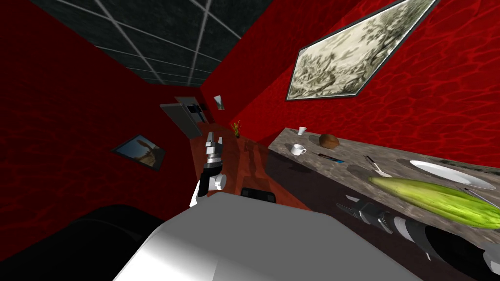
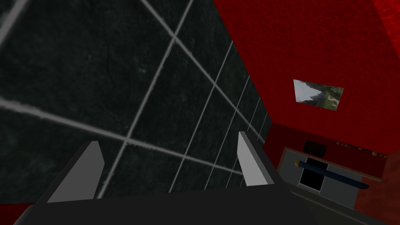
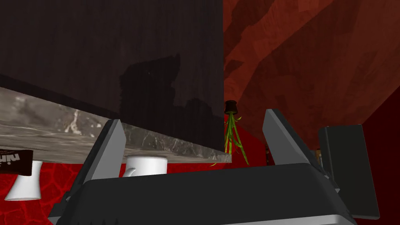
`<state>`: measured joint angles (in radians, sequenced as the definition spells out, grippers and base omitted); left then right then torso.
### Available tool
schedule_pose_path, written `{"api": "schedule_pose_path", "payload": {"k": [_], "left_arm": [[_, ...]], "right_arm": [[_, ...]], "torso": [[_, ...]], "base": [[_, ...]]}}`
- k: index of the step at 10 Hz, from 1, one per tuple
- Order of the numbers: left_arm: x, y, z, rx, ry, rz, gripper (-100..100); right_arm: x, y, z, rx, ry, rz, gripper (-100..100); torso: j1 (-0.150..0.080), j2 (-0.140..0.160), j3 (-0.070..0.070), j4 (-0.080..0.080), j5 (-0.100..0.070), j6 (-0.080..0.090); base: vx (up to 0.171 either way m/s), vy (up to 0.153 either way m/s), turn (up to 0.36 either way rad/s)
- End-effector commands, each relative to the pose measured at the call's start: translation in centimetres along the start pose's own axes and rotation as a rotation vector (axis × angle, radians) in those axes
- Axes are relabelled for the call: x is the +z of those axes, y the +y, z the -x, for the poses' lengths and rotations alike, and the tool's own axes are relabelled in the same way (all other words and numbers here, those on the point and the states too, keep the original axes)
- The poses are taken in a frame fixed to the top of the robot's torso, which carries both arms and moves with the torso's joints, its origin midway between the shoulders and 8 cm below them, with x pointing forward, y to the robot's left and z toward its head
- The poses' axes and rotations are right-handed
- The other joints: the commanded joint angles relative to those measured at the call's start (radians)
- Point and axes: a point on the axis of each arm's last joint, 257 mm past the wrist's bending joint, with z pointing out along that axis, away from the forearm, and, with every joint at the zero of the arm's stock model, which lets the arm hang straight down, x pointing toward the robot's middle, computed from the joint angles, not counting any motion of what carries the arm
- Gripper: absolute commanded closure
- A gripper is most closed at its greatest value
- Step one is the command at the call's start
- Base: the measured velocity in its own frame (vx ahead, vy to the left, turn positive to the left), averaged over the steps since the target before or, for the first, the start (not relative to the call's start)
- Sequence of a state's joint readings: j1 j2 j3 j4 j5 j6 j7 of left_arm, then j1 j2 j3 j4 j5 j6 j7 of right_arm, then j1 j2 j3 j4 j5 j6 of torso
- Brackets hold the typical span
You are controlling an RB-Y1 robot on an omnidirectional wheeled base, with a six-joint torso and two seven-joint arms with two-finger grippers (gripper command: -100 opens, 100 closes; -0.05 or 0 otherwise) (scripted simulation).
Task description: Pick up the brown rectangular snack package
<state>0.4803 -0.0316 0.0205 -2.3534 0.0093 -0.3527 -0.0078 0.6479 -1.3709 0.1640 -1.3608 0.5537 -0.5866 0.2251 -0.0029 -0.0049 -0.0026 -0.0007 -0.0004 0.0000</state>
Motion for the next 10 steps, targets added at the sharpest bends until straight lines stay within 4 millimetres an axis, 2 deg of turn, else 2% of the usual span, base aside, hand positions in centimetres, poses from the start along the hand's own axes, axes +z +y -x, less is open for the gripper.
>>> {"api": "schedule_pose_path", "payload": {"k": [1, 3, 4, 6, 7, 10], "left_arm": [[0.0, 0.0, 0.0, 0.000, 0.000, 0.000, 0], [0.0, 0.0, 0.0, 0.000, 0.000, 0.000, 0], [0.0, 0.0, 0.0, 0.000, 0.000, 0.000, 0], [0.0, 0.0, 0.0, 0.000, 0.000, 0.000, 0], [0.0, 0.0, 0.0, 0.000, 0.000, 0.000, 0], [0.0, 0.0, 0.0, 0.000, 0.000, 0.000, 0]], "right_arm": [[-0.9, -0.8, -0.8, -0.023, 0.033, -0.007, -100], [-3.2, -3.5, -3.2, -0.083, 0.142, -0.032, -100], [-3.3, -3.5, -3.1, -0.086, 0.144, -0.033, -100], [-5.6, -6.0, -5.0, -0.139, 0.243, -0.053, -100], [-5.6, -6.0, -5.0, -0.140, 0.243, -0.053, -100], [-8.9, -8.7, -7.1, -0.200, 0.365, -0.074, -100]], "torso": [[0.000, 0.000, 0.000, 0.000, 0.000, 0.000], [0.000, 0.000, 0.000, 0.000, 0.000, 0.000], [-0.002, -0.002, -0.001, 0.000, 0.000, 0.000], [-0.002, -0.001, -0.001, 0.000, -0.001, 0.000], [-0.003, -0.003, -0.002, -0.001, 0.000, 0.000], [-0.004, -0.003, -0.002, -0.001, -0.001, 0.000]], "base": [[0.063, -0.016, 0.088], [0.102, -0.038, 0.244], [0.109, -0.056, 0.082], [0.111, -0.065, 0.200], [0.107, -0.080, 0.091], [0.129, -0.108, 0.198]]}}
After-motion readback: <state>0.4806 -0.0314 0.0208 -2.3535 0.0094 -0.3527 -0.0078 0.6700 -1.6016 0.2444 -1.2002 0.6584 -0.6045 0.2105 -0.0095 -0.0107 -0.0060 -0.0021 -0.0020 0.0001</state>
